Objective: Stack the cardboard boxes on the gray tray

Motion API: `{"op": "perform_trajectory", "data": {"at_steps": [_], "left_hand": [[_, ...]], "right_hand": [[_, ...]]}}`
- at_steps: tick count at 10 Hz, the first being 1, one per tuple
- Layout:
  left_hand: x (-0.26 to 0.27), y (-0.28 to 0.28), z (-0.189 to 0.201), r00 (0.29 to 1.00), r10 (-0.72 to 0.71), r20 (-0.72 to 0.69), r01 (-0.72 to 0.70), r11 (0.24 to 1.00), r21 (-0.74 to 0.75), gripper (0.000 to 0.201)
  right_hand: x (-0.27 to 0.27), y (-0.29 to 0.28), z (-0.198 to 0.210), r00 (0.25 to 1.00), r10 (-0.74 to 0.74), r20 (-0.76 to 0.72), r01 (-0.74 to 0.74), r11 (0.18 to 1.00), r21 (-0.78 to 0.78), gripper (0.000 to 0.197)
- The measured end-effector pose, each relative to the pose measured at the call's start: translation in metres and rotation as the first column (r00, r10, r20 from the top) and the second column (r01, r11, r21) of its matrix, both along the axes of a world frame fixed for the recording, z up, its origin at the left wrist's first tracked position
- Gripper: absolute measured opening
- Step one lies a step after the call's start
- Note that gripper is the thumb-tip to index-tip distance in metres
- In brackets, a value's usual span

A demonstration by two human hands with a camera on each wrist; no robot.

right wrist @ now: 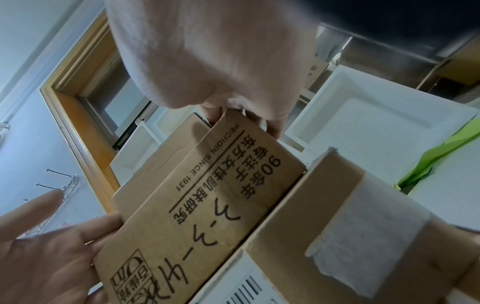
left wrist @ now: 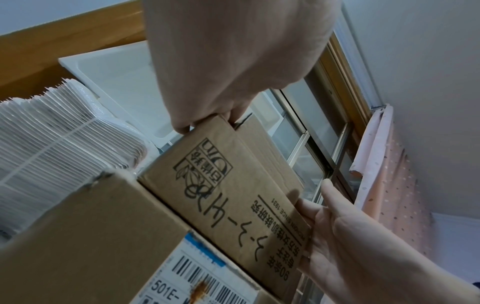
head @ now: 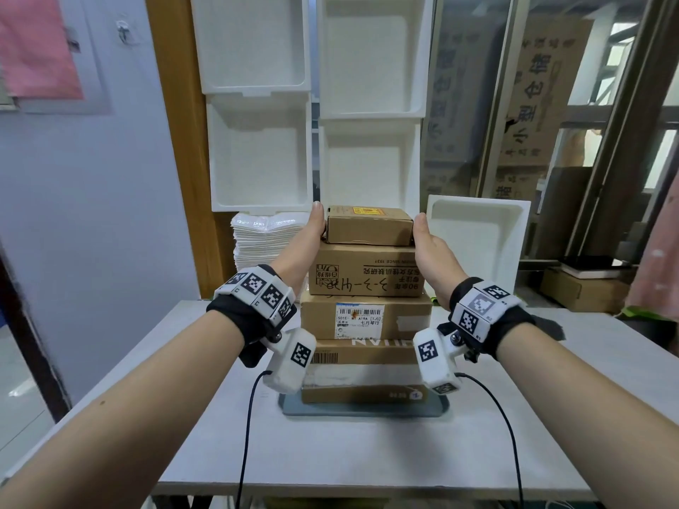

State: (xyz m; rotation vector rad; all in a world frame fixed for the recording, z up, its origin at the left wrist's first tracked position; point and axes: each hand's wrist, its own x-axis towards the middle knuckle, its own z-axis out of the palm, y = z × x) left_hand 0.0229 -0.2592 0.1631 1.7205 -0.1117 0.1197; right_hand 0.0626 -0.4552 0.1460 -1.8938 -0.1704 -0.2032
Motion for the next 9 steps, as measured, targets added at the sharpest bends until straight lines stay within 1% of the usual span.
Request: {"op": "perform_trajectory", "data": {"at_steps": [1, 2, 3, 4, 5, 6, 7, 8, 9], "left_hand": [[-0.004, -0.002, 0.001, 0.999, 0.014, -0.029, -0.014, 1.0, 0.006, 0.098], [-0.012, -0.006, 0.006, 0.998, 0.055, -0.012, -0.055, 0.998, 0.012, 0.077], [-0.015, -0.007, 0.008, 0.998, 0.065, 0.012, -0.065, 0.998, 0.002, 0.067], [-0.021, -0.007, 0.009, 0.996, 0.084, 0.022, -0.084, 0.996, 0.013, 0.067], [-0.026, -0.005, 0.008, 0.997, 0.08, 0.01, -0.081, 0.995, 0.058, 0.069], [-0.036, -0.002, 0.011, 0.996, 0.088, 0.029, -0.092, 0.985, 0.149, 0.066], [-0.049, 0.001, 0.016, 0.993, 0.11, 0.045, -0.117, 0.967, 0.227, 0.064], [-0.055, 0.005, 0.018, 0.992, 0.124, 0.039, -0.13, 0.946, 0.297, 0.063], [-0.065, 0.005, 0.015, 0.983, 0.176, 0.058, -0.185, 0.913, 0.363, 0.053]], "right_hand": [[-0.001, -0.001, 0.0, 1.0, -0.003, 0.006, 0.003, 1.0, -0.012, 0.094], [0.0, -0.004, 0.001, 1.0, 0.007, 0.016, -0.007, 1.0, -0.01, 0.084], [-0.003, -0.004, 0.003, 1.0, 0.015, 0.027, -0.015, 1.0, 0.0, 0.08], [-0.004, -0.004, 0.002, 0.998, 0.025, 0.059, -0.024, 1.0, -0.003, 0.079], [-0.009, -0.004, 0.004, 0.996, 0.016, 0.084, -0.014, 1.0, -0.024, 0.077], [-0.013, -0.005, 0.004, 0.996, -0.002, 0.089, 0.009, 0.997, -0.07, 0.083], [-0.022, -0.009, 0.005, 0.995, -0.033, 0.096, 0.052, 0.978, -0.204, 0.084], [-0.034, -0.012, 0.008, 0.99, -0.05, 0.128, 0.09, 0.943, -0.321, 0.07], [-0.051, -0.008, 0.012, 0.991, -0.06, 0.12, 0.1, 0.928, -0.359, 0.069]]}}
